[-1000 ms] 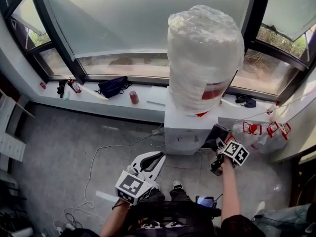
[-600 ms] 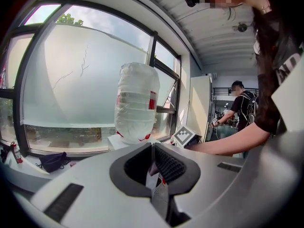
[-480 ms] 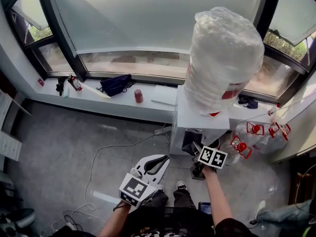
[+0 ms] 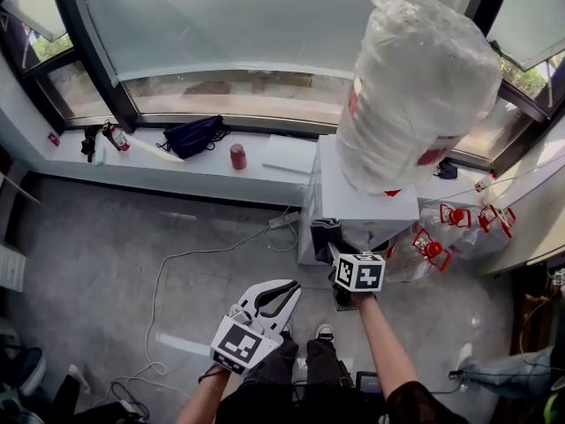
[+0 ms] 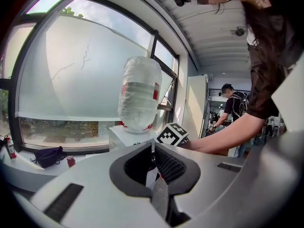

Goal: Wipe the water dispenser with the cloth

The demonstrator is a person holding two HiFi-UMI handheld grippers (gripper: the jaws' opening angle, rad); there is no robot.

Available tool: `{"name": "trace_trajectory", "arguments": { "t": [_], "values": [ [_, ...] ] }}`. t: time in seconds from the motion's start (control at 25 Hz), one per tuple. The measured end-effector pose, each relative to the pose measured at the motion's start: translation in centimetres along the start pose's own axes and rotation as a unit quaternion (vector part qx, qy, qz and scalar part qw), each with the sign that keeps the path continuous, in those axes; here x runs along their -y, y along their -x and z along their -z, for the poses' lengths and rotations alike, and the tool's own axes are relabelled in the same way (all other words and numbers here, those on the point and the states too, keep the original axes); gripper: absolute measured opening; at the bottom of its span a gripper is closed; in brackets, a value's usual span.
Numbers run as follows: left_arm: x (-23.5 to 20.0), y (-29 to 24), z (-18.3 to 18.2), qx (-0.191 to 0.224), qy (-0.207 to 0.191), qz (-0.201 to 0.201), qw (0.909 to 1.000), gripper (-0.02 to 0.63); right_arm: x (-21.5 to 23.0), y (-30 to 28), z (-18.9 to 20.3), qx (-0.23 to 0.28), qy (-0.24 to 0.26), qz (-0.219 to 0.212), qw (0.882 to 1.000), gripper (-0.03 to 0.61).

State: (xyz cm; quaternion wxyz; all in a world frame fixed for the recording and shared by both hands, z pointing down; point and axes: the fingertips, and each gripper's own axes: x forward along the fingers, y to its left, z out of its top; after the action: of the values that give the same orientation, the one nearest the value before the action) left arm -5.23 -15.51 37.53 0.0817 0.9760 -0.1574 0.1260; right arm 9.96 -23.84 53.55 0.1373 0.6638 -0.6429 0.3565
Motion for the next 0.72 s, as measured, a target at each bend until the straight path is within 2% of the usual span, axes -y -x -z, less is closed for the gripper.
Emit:
{"name": "trace_trajectory", "arguments": {
  "t": [0.32, 0.56, 0.72],
  "values": [
    [0.4, -2.0, 0.2, 0.002, 0.001, 0.007, 1.0, 0.02, 4.9, -0.9, -0.1, -0.017, 0.038, 0.044, 0.998, 0.104],
    [2.6, -4.2, 0.6, -0.005, 0.001, 0.006, 1.0, 0.02, 11.7, 1.4, 0.8, -0.006, -0.023, 0.067, 0.998, 0.104],
    [4.9, -5.5, 0.6, -0.007, 0.002, 0.002, 1.0, 0.02, 17.5, 4.5, -0.3, 0.006, -0.023, 0.116, 0.993, 0.104]
  ]
}}
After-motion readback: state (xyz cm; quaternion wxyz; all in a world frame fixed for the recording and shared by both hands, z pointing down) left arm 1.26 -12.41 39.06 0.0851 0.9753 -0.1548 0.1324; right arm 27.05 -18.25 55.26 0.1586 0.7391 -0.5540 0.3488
